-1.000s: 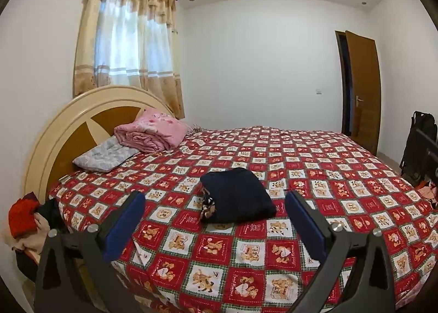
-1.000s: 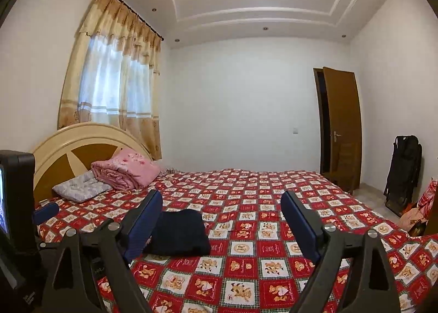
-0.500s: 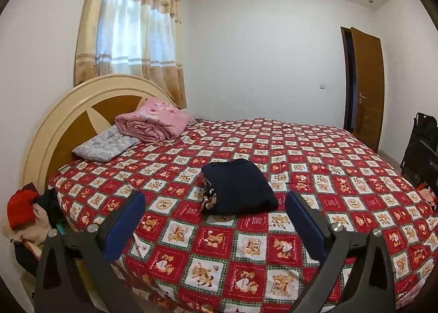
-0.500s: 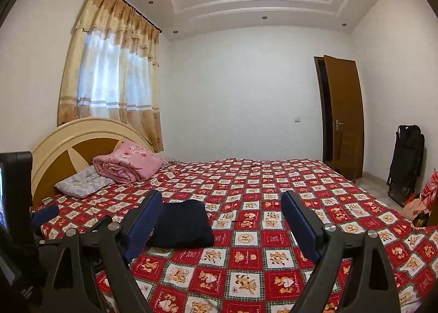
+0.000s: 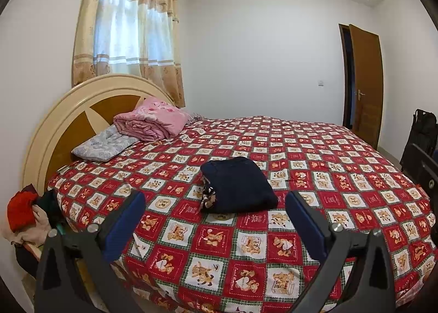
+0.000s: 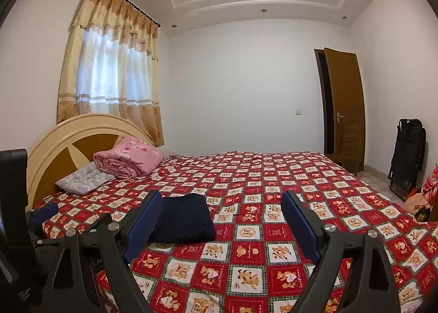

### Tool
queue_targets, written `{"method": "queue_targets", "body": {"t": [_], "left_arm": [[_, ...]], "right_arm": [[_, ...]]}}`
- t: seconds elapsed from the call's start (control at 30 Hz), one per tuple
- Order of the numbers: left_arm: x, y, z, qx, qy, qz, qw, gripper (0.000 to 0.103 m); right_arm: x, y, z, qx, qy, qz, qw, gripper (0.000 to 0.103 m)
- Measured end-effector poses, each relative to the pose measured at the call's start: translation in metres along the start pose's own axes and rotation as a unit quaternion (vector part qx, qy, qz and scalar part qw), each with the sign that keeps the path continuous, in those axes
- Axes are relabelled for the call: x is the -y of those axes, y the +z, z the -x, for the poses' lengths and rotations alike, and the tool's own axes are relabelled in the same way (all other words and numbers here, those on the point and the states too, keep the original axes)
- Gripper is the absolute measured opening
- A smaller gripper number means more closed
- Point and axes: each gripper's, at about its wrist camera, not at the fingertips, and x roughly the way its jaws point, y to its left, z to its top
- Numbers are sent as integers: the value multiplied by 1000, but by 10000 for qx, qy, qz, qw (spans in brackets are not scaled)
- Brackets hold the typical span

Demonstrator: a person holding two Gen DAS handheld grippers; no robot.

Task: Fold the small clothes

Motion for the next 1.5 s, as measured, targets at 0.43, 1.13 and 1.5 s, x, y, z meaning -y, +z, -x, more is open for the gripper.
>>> {"method": "queue_targets", "body": {"t": [0.43,1.13,1.5], "left_arm": [[-3,-4,-4,-120,19,78,9999,103],[-5,-3,-9,-125,72,-77,9999,103],[3,0,-11,-70,-59,-217,9997,103]], "right_arm": [[1,-2,-4,-37,-39,27,10000,89],[5,-8,-4,-36,-148,-80,9999,89],[8,-10,-7,-75,-155,-125,9998,89]]}}
